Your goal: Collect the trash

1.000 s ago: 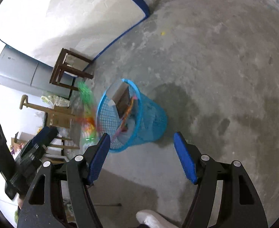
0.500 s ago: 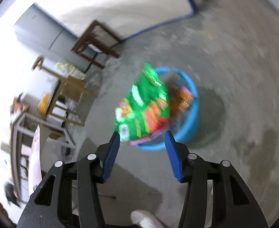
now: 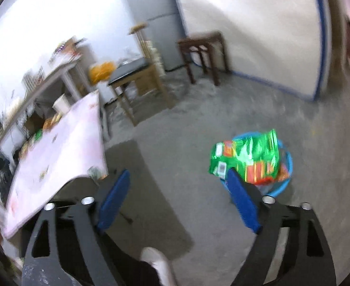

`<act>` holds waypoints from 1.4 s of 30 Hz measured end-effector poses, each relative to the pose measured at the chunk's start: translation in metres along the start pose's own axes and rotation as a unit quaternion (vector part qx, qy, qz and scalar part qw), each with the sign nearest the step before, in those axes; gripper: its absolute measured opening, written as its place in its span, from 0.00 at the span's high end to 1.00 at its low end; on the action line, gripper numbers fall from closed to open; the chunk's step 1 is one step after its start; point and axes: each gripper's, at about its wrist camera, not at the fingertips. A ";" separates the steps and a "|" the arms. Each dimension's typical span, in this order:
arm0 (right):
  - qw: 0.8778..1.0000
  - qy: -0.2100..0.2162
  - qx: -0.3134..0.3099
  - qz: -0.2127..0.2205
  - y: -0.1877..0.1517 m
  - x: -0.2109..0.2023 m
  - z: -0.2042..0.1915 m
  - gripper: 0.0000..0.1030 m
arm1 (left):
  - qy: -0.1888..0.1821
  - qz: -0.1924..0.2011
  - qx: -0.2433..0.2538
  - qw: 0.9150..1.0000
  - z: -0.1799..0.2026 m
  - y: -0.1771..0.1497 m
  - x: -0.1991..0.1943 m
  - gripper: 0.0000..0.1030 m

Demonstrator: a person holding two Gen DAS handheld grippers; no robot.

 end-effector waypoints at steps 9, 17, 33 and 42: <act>0.982 -0.055 -0.171 0.054 0.006 -0.041 -0.118 0.08 | 0.187 0.038 -0.091 0.977 -0.057 -0.020 -0.040 0.05; 0.972 -0.100 -0.212 0.016 -0.007 -0.021 -0.139 0.08 | 0.233 0.016 -0.127 0.964 -0.070 -0.030 -0.053 0.05; 0.978 -0.121 -0.166 -0.029 -0.030 -0.016 -0.126 0.08 | 0.226 -0.053 -0.106 0.967 -0.048 -0.050 -0.023 0.05; 0.980 -0.135 -0.147 -0.030 -0.028 -0.019 -0.106 0.08 | 0.223 -0.059 -0.076 0.970 -0.025 -0.047 -0.012 0.05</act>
Point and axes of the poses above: each gripper's, at about its wrist camera, not at the fingertips, and x roughly the way its jaws point, z to its right, y to its top, and after that the axes turned 8 degrees about -x, right-handed
